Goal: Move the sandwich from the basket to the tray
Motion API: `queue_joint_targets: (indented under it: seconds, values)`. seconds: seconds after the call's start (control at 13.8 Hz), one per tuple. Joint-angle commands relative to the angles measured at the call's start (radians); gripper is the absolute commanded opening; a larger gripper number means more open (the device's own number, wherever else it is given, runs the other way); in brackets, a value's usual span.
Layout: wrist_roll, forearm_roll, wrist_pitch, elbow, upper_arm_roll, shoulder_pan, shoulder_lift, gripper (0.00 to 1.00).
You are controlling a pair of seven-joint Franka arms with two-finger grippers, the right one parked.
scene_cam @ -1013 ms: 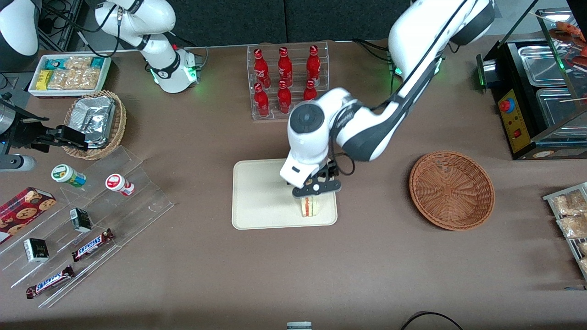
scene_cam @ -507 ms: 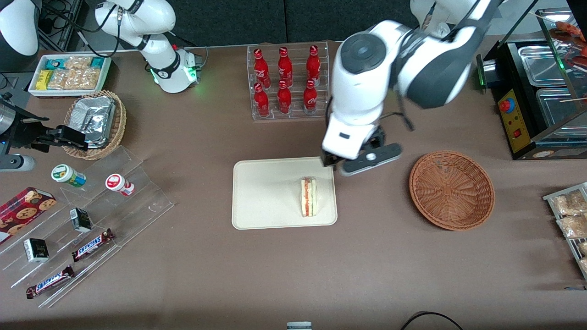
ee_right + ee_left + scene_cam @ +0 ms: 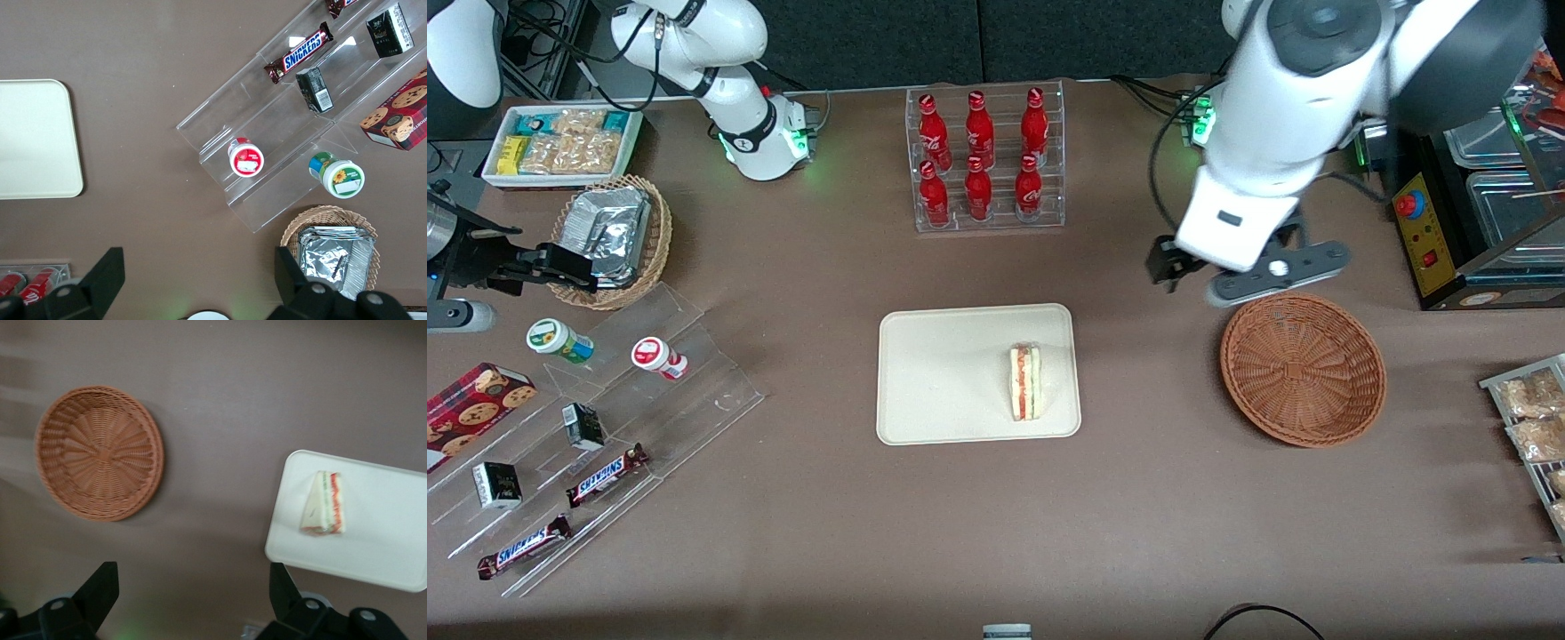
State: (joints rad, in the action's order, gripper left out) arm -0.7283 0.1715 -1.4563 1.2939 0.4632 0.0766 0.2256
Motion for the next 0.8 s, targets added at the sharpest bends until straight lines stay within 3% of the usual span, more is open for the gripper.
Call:
queue_joint_targets:
  seconds: [0.0, 0.29, 0.58, 0.72]
  values:
    - [0.171, -0.085, 0.022, 0.114, -0.015, -0.090, -0.139, 1.00]
    - [0.372, -0.170, 0.053, 0.149, -0.204, -0.070, -0.227, 1.00]
    - [0.494, -0.173, 0.100, 0.162, -0.325, -0.072, -0.262, 1.00]
    - [0.506, -0.167, 0.103, 0.160, -0.334, -0.080, -0.255, 1.00]
